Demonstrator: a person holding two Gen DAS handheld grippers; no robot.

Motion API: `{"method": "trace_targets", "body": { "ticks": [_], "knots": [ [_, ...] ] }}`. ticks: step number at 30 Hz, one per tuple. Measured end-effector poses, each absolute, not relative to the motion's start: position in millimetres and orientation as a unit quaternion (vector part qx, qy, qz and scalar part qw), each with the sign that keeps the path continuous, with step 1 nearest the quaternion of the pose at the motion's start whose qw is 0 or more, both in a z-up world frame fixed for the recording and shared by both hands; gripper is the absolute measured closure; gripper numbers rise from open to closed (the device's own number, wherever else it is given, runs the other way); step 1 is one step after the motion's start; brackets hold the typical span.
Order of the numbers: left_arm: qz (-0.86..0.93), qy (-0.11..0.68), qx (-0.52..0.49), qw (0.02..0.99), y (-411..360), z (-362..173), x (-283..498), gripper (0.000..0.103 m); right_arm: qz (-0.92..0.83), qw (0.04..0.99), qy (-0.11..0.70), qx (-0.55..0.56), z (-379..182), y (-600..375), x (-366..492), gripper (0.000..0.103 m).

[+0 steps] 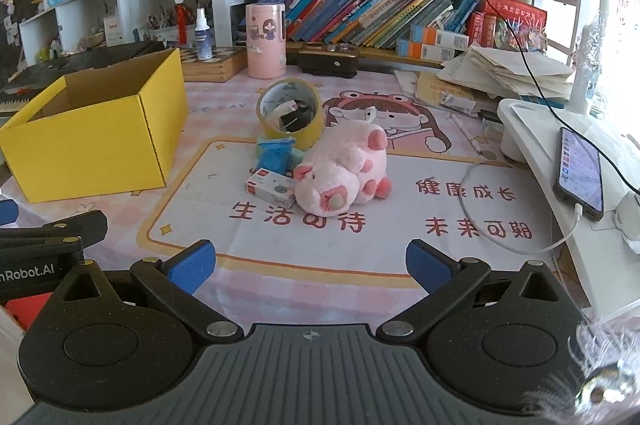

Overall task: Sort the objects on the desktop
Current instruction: 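Move both tools toward the pink plush pig and small white box, then close the right gripper around the pink plush pig and lift it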

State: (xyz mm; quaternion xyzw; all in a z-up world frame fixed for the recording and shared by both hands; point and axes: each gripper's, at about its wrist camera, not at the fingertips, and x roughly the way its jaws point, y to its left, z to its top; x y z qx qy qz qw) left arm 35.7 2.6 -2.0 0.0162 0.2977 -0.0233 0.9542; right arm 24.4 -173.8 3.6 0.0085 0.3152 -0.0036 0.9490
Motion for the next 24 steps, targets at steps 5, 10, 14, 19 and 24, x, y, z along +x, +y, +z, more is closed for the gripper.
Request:
{"method": "trace_targets", "body": {
  "ticks": [5,10,14,19,24],
  "knots": [
    [-0.020,0.300,0.015,0.954,-3.5,-2.4,40.4,0.000,0.000,0.948,0.319,0.007,4.1,-179.4,31.4,0.001],
    [-0.019,0.305,0.013,0.952,-9.4,-3.4,46.4,0.000,0.004,0.946,0.325,0.009,3.7,-185.5,40.6,0.000],
    [-0.016,0.307,0.012,0.951,-14.3,-4.3,49.4,0.000,0.009,0.943,0.333,0.014,2.4,-191.4,47.9,0.000],
    [-0.010,0.311,0.009,0.950,-19.9,-5.0,53.9,0.000,0.014,0.941,0.339,0.008,1.3,-196.0,57.0,0.000],
    [0.002,0.315,0.001,0.949,-23.9,-5.6,61.3,0.000,0.023,0.939,0.343,0.003,1.1,-202.7,67.7,0.001]
  ]
}}
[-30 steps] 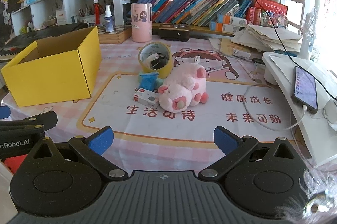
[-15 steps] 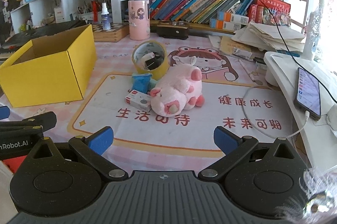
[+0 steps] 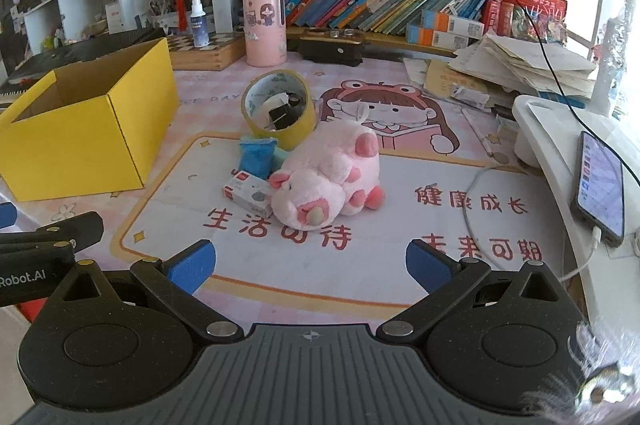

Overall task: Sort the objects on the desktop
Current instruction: 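Close the right gripper around the pink plush pig and lift it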

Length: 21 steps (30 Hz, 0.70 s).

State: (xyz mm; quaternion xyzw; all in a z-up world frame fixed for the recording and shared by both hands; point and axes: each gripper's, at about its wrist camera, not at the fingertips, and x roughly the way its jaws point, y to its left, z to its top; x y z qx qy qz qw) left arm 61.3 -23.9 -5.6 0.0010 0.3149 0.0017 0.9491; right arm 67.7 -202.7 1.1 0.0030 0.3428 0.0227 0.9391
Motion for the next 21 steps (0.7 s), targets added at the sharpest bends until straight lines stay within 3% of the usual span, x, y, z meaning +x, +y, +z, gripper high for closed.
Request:
{"method": "trace_targets", "body": {
  "ticks": [21],
  "knots": [
    [0.065,0.328,-0.017,0.942,-57.9,-8.2,91.0,0.000,0.058,0.931,0.361,-0.006,-7.0,-242.7,126.2,0.005]
  ]
}}
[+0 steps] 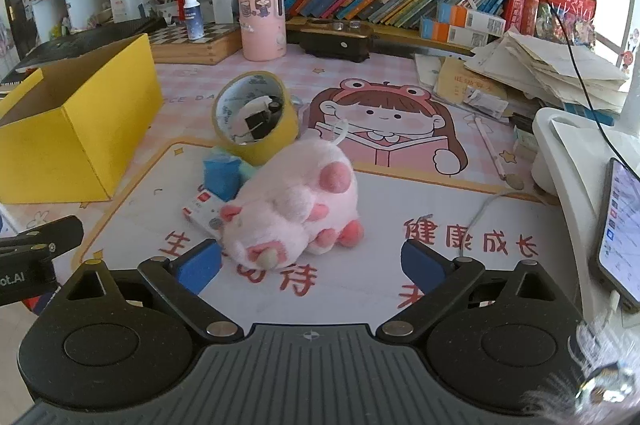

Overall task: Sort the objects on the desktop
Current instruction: 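Close the right gripper around the pink plush pig and lift it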

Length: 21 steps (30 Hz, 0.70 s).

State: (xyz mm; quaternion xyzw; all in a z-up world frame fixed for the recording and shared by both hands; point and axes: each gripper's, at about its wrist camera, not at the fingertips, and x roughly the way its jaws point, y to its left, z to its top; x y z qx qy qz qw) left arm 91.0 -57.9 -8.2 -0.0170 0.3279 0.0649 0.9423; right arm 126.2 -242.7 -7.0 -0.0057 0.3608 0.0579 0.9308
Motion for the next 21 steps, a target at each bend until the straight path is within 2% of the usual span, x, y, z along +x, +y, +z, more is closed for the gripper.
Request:
{"method": "trace_targets", "body": {
  "ticks": [21],
  "knots": [
    [0.136,0.327,-0.033,0.935,-72.3,-3.8,90.3,0.000,0.108,0.920,0.376,0.026,-18.5,-256.8,173.1,0.005]
  ]
}}
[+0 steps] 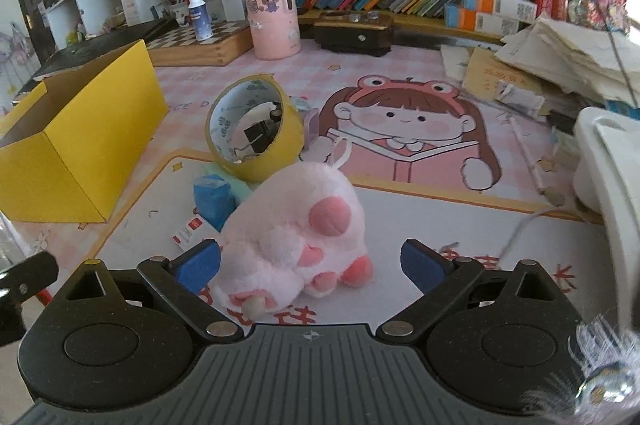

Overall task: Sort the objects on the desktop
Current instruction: 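Close the right gripper around the pink plush pig and lift it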

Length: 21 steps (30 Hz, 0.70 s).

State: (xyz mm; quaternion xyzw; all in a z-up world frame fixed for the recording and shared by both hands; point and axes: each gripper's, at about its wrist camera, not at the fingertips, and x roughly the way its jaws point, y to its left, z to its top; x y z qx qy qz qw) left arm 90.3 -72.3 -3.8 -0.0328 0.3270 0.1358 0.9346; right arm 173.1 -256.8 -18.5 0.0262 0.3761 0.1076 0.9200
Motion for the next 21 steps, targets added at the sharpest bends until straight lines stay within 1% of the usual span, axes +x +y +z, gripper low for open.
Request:
{"method": "trace_targets", "body": {
  "ticks": [14,16,17,18,21],
  "knots": [
    [0.165,0.324,-0.034,0.931,-79.0,-2.7,93.2,0.000,0.151,0.903,0.398,0.051,-38.9,-248.7,213.7,0.004],
    [0.160,0.327,-0.034,0.931,-82.7,-3.5,97.4,0.000,0.160,0.900,0.401,0.053,-41.2,-249.5,217.1,0.007],
    [0.157,0.328,-0.033,0.931,-84.9,-4.0,99.6,0.000,0.164,0.900,0.400,0.050,-40.9,-249.9,218.0,0.012],
    [0.153,0.329,-0.031,0.931,-87.5,-4.5,102.2,0.000,0.169,0.901,0.397,0.047,-39.6,-250.4,218.3,0.020],
    [0.139,0.335,-0.028,0.932,-94.9,-6.3,109.1,0.000,0.176,0.904,0.386,0.046,-31.7,-259.2,217.5,0.035]
  ]
}}
